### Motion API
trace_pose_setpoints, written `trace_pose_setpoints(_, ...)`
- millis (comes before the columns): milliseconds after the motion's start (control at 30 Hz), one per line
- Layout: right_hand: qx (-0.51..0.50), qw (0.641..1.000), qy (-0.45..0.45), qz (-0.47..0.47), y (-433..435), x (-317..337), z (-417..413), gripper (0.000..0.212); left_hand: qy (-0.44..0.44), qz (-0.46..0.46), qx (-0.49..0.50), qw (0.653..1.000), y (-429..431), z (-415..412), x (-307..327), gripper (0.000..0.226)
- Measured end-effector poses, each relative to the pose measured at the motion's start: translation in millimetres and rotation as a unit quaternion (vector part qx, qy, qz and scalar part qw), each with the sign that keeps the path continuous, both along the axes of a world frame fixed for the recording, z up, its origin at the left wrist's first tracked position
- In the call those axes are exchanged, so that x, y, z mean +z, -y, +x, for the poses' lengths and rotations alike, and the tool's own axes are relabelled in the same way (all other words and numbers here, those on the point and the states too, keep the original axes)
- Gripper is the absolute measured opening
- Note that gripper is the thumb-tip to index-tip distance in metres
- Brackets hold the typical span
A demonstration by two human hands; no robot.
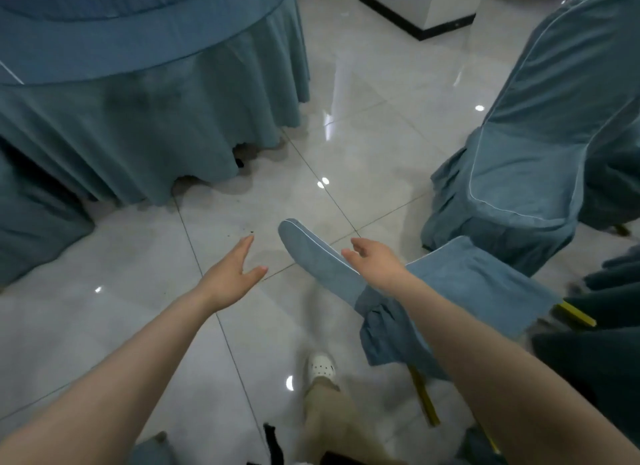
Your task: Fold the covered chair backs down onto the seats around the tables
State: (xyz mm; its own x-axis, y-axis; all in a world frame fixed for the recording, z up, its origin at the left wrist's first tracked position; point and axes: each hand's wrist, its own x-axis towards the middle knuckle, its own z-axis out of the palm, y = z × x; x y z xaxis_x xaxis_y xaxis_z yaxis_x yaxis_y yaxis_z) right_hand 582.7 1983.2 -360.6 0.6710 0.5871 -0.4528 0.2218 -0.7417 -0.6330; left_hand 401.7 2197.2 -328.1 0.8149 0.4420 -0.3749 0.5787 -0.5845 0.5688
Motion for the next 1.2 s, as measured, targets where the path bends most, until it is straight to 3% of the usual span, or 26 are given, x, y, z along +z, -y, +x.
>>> trace_pose_setpoints(300, -0.010, 0.999, -0.021, -0.043, -139.3, -25.0, 87.8, 0.060, -0.001, -0.018, 0.013, 1.000, -153.0, 82.7, -21.8, 0.071)
trace_pose_setpoints(467, -0.109, 0.992, -0.022, -0.062, -182.5, -56.8, 118.3, 0.056, -0.048, -0.064, -0.045, 0.996, -236.3, 138.0, -70.3, 0.071)
trace_pose_setpoints(600, -0.231, 0.967, -0.055, -0.088, -216.4, -98.5, 126.8, 0.050, -0.092, -0.083, -0.097, 0.988, -297.9, 176.2, -115.3, 0.071)
trace_pose_setpoints(700, -0.269, 0.954, -0.089, -0.099, -243.4, -140.0, 125.9, 0.049, -0.130, -0.074, -0.105, 0.983, -333.8, 201.1, -151.3, 0.070)
trace_pose_setpoints(933, -0.239, 0.945, -0.145, -0.172, -280.1, -230.1, 124.0, 0.048, -0.199, -0.104, -0.137, 0.965, -362.1, 230.7, -231.1, 0.068)
trace_pose_setpoints(1200, -0.192, 0.954, -0.094, -0.210, -316.2, -331.7, 162.1, 0.053, -0.210, -0.118, -0.123, 0.963, -374.1, 266.1, -315.0, 0.067)
